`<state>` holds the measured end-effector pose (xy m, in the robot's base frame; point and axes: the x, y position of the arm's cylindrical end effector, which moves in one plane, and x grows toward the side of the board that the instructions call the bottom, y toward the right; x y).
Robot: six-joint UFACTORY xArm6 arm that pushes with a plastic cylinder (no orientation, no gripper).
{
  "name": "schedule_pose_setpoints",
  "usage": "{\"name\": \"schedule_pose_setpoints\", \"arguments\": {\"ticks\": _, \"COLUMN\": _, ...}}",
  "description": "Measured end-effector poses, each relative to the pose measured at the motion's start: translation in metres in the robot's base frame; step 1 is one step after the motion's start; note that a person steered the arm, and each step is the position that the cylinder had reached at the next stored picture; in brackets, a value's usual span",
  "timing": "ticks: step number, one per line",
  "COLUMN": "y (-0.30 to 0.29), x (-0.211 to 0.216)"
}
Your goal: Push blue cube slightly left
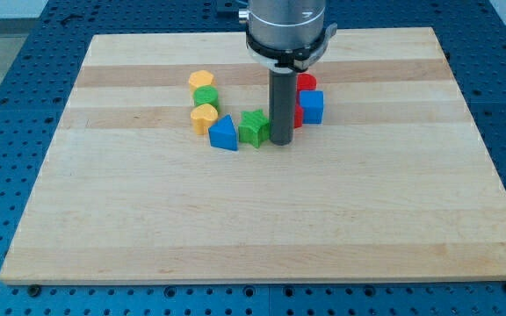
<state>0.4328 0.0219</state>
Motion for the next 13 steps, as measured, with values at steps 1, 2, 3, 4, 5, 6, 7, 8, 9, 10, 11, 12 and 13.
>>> {"name": "schedule_pose_setpoints", "arguments": {"ticks": 1, "y": 0.015, "x": 0.007}}
{"name": "schedule_pose_setpoints", "arguments": {"ticks": 2, "y": 0.039, "x": 0.007}}
{"name": "schedule_pose_setpoints", "arguments": {"ticks": 3, "y": 0.08, "x": 0.006}}
{"name": "schedule_pose_setpoints", "arguments": {"ticks": 4, "y": 0.114, "x": -0.001}}
{"name": "schedule_pose_setpoints", "arguments": {"ticks": 5, "y": 0.117, "x": -0.028}}
{"name": "schedule_pose_setpoints", "arguments": {"ticks": 6, "y": 0.102, "x": -0.054}}
{"name": "schedule_pose_setpoints", "arguments": {"ticks": 7, "y": 0.093, "x": -0.069}}
{"name": "schedule_pose_setpoints", "arguments": {"ticks": 8, "y": 0.093, "x": -0.069}}
{"name": "schedule_pose_setpoints", "arguments": {"ticks": 9, "y": 0.089, "x": -0.069}}
{"name": "schedule_pose_setpoints", "arguments": {"ticks": 10, "y": 0.088, "x": -0.069}}
{"name": "schedule_pose_setpoints", "arguments": {"ticks": 11, "y": 0.088, "x": -0.066}}
{"name": "schedule_pose_setpoints", "arguments": {"ticks": 12, "y": 0.088, "x": -0.063}}
{"name": "schedule_pose_setpoints", "arguments": {"ticks": 13, "y": 0.086, "x": -0.06}}
